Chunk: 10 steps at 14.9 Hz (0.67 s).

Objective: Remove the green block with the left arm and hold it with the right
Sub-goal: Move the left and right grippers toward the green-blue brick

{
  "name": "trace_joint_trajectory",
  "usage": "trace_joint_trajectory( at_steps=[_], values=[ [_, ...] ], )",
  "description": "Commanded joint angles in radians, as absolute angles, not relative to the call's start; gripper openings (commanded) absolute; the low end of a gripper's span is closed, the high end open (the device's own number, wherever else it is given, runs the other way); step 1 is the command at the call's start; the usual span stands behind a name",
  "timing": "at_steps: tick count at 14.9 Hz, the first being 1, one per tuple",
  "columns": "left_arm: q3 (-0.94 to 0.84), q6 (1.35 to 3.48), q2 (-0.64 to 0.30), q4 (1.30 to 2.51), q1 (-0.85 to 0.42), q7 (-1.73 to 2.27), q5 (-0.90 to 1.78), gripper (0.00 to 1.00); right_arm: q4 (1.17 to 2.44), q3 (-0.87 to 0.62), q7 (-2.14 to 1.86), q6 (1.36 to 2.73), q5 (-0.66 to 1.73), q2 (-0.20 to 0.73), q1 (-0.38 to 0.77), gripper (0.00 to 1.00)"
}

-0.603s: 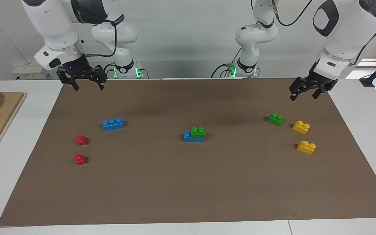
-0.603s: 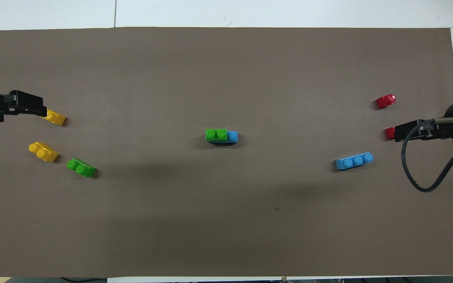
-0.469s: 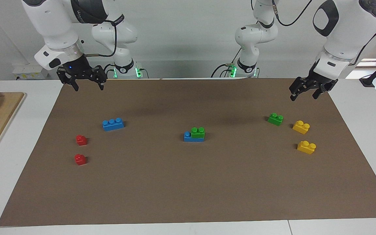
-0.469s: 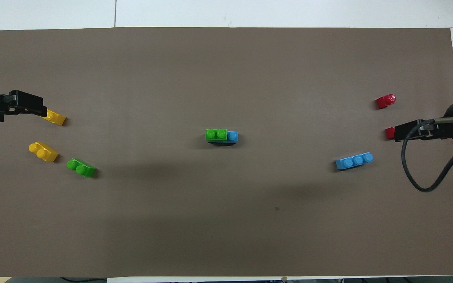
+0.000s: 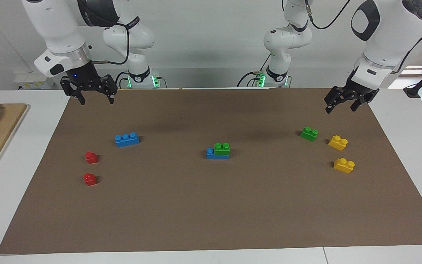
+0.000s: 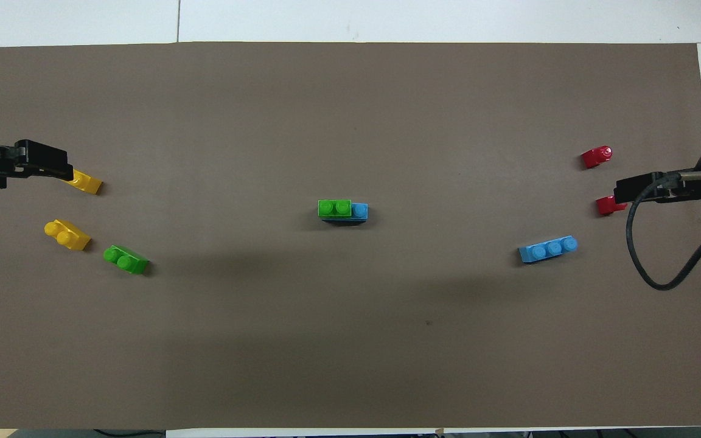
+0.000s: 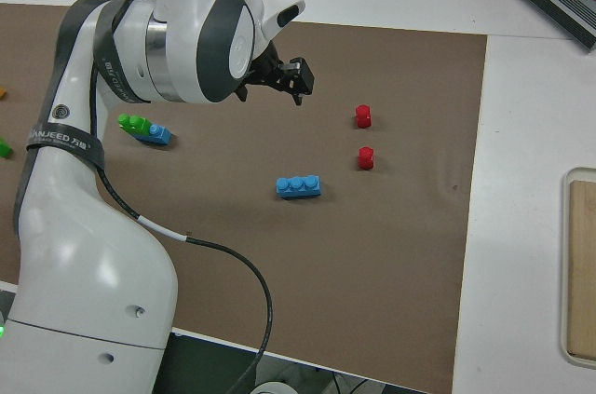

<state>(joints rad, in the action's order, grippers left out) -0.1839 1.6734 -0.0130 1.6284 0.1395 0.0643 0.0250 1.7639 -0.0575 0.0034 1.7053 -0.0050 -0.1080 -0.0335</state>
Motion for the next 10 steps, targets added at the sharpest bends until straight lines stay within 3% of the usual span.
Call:
trace_joint_trajectory(
  at_steps=[1,10],
  values=[
    [-0.184,1.666,-0.008,1.621,0.140,0.068,0.009,1.00,1.782,-0.063,-0.041,1.735,0.024,-0.121,-0.052,1.00],
    [-0.184,1.658,0.012,1.626,0.144,0.072,0.011,1.00,1.790,-0.071,0.929,1.740,0.125,-0.060,-0.018,1.00]
  ],
)
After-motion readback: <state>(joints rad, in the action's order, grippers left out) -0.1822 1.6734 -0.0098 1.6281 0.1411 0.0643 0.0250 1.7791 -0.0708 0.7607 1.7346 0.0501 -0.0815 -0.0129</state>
